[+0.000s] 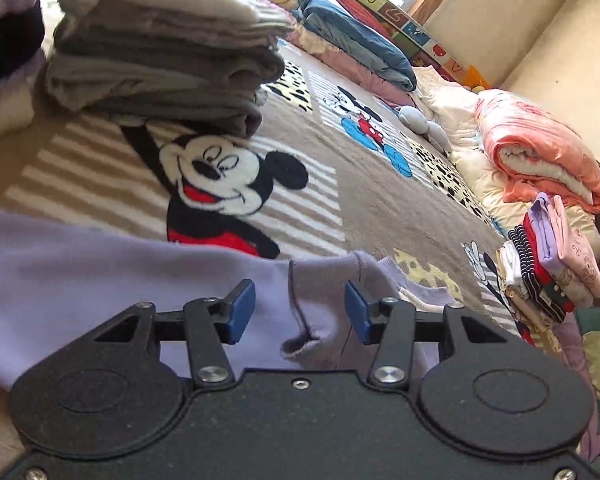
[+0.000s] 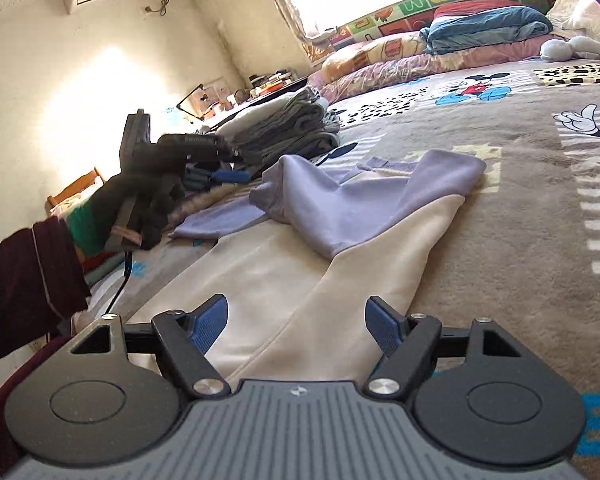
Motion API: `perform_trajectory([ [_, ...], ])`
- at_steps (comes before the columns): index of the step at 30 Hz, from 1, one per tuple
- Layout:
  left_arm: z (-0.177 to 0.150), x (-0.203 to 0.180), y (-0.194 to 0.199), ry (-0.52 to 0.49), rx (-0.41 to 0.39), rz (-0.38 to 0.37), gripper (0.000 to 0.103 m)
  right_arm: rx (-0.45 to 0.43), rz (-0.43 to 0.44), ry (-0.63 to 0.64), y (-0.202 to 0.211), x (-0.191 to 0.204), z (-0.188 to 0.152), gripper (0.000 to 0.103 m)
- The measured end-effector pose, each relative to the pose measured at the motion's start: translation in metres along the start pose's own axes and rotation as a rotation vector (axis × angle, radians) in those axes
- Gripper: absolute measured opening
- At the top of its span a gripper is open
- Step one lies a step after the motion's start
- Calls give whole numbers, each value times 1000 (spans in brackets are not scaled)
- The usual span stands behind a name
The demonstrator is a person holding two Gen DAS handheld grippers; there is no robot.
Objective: Fold clothes
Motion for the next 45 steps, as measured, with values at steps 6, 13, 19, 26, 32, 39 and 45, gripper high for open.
perform_trajectory([
  [6, -19, -10, -16, 50, 5, -47, 12, -51, 15, -79, -13, -20, 19, 76],
  [13, -19, -67, 63, 179, -95, -175, 6, -88, 22, -204, -27, -43, 32, 77],
  [19, -46, -59, 80, 243, -95, -117, 6, -131, 45, -315, -33, -60, 43, 77],
  [26, -65, -13, 76, 347, -112, -180, 5, -147, 26, -343, -40, -77, 57, 78],
  [32, -82, -2, 86, 395, -63, -221, 5, -211, 33, -427, -34, -107, 76, 82],
  [39, -84, 4, 90, 413, -44, -258, 5, -254, -19, -471, -40, -138, 99, 82],
  [45, -89, 21, 70, 395, -17, -201, 5, -197, 20, -477, -67, -141, 116, 82],
])
Point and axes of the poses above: each gripper's, at about its wrist camera, not at the fingertips, and y roughly against the way its jaws point, x to its left, z to its top, the point moved 7 cm from there along -y, roughly the way its jaws point, and after that the axes turned 1 degree about z, right-handed, at the moved point
